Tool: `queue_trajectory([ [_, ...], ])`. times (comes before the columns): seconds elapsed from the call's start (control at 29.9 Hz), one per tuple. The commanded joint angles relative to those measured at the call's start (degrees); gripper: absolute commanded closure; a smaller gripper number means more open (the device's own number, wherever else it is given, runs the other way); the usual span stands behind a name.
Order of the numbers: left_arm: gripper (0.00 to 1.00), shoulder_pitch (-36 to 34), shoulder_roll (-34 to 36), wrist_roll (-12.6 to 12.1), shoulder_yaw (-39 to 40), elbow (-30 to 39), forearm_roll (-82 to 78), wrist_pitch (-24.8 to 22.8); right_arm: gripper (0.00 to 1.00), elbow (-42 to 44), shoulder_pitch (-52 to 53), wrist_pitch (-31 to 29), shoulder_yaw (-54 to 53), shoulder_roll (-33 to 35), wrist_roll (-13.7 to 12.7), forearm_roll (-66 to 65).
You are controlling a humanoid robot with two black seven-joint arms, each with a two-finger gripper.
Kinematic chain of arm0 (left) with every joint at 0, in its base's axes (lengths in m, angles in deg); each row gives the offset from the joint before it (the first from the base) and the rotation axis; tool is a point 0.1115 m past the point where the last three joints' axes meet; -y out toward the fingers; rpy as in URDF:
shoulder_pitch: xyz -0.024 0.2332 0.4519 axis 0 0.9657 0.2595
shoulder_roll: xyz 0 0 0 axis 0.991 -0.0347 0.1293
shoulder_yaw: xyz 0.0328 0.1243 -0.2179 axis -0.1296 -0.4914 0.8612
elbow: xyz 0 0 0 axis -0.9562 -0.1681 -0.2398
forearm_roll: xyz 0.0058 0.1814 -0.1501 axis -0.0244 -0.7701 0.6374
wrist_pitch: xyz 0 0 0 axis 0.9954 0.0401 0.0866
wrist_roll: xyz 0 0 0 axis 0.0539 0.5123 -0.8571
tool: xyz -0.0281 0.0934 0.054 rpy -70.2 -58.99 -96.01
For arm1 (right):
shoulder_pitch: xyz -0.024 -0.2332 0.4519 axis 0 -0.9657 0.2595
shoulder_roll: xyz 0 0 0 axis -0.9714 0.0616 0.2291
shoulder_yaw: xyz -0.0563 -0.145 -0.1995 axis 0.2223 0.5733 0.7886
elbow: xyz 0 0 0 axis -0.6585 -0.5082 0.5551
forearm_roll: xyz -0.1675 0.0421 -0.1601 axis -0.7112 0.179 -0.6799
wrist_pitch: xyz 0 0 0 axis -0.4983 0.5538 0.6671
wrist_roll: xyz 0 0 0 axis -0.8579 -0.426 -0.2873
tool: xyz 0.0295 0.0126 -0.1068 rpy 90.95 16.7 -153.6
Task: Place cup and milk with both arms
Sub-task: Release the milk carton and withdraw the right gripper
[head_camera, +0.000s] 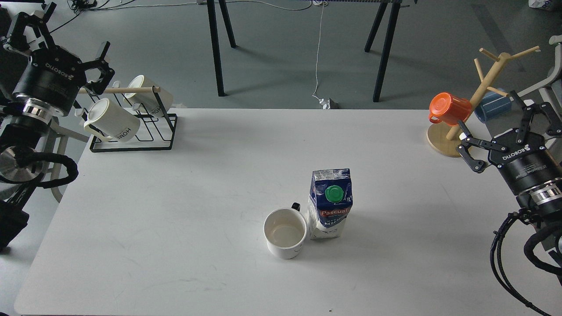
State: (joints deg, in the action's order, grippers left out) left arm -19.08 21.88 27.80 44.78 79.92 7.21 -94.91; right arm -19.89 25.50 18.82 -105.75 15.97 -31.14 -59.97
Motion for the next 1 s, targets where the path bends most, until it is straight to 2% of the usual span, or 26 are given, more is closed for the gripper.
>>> queue_trajectory([
  [0.0, 0.00, 0.93, -2.41, 0.08, 0.25, 0.00, -0.01, -1.35, 0.01, 1.54, 7.27, 0.00, 1.40, 0.69, 0.11, -0.11],
  [0.13, 0.00, 1.64, -3.55, -0.01, 0.51, 0.00, -0.01, -1.44, 0.00, 9.52, 15.98, 0.00, 1.84, -0.80, 0.99, -0.11],
  [0.27, 0.00, 1.64, -5.40, -0.01, 0.78, -0.09, 0.07, -0.91, 0.00, 16.73, 18.80, 0.00, 0.09, -3.08, 0.99, 0.07],
  [0.74, 0.00, 2.08, -9.18, -0.01, 1.66, -2.29, 0.07, -0.91, 0.00, 22.55, 18.46, 0.00, 0.79, -9.68, 0.64, 0.33],
  [0.87, 0.00, 2.08, -9.62, -0.01, 1.48, -4.12, -0.01, -0.82, 0.00, 28.07, 20.12, 0.00, 0.88, -11.87, 0.55, 0.24],
  [0.97, 0.00, 2.08, -10.23, -0.01, 1.04, -5.18, -0.19, -0.82, 0.00, 28.70, 21.18, 0.00, 1.14, -13.01, 0.99, -0.20],
])
